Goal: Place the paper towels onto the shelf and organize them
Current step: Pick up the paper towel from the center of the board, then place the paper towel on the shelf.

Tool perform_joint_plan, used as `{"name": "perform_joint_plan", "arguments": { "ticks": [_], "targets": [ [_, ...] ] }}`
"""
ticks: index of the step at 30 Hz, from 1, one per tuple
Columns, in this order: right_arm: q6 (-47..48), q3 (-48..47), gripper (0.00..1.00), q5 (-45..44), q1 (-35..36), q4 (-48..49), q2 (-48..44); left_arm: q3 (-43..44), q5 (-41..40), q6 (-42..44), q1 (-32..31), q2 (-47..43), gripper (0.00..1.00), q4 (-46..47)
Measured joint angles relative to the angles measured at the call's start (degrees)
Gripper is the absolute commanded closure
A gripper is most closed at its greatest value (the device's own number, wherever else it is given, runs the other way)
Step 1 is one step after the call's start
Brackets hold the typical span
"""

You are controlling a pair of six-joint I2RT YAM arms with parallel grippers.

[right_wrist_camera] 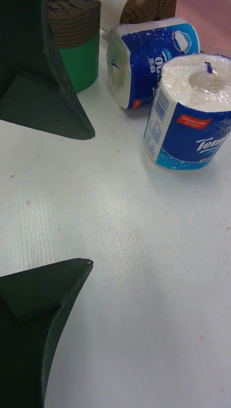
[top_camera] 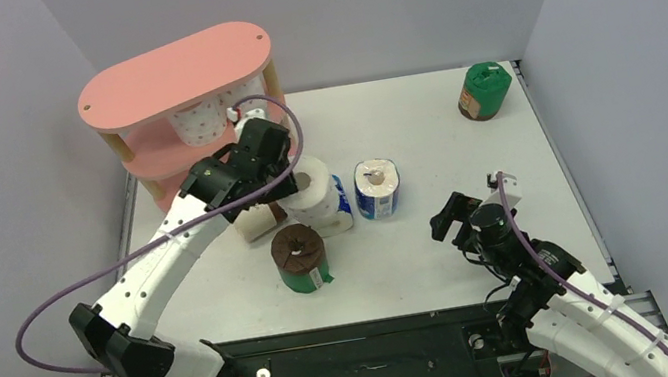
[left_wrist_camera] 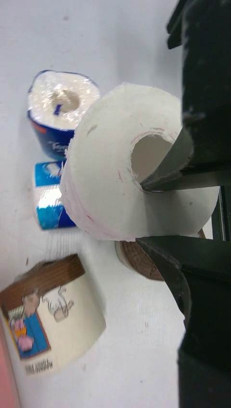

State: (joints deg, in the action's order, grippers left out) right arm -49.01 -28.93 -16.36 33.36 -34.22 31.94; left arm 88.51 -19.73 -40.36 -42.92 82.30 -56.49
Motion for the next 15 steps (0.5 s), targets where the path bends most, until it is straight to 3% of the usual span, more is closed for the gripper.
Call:
{"name": "perform_joint_plan", "arguments": {
  "ticks": [11, 15],
  "targets": [
    [0.46, 0.00, 0.11, 0.35, 0.00, 1.16, 1.27, 3.52, -4.09, -10.75, 12.92, -7.74, 1.00, -7.02],
    [0.63, 0.00, 0.11, 0.42, 0.00, 1.25, 1.70, 5.20, -2.71, -13.35, 21.55, -9.29, 1.00, -9.62]
  ]
}}
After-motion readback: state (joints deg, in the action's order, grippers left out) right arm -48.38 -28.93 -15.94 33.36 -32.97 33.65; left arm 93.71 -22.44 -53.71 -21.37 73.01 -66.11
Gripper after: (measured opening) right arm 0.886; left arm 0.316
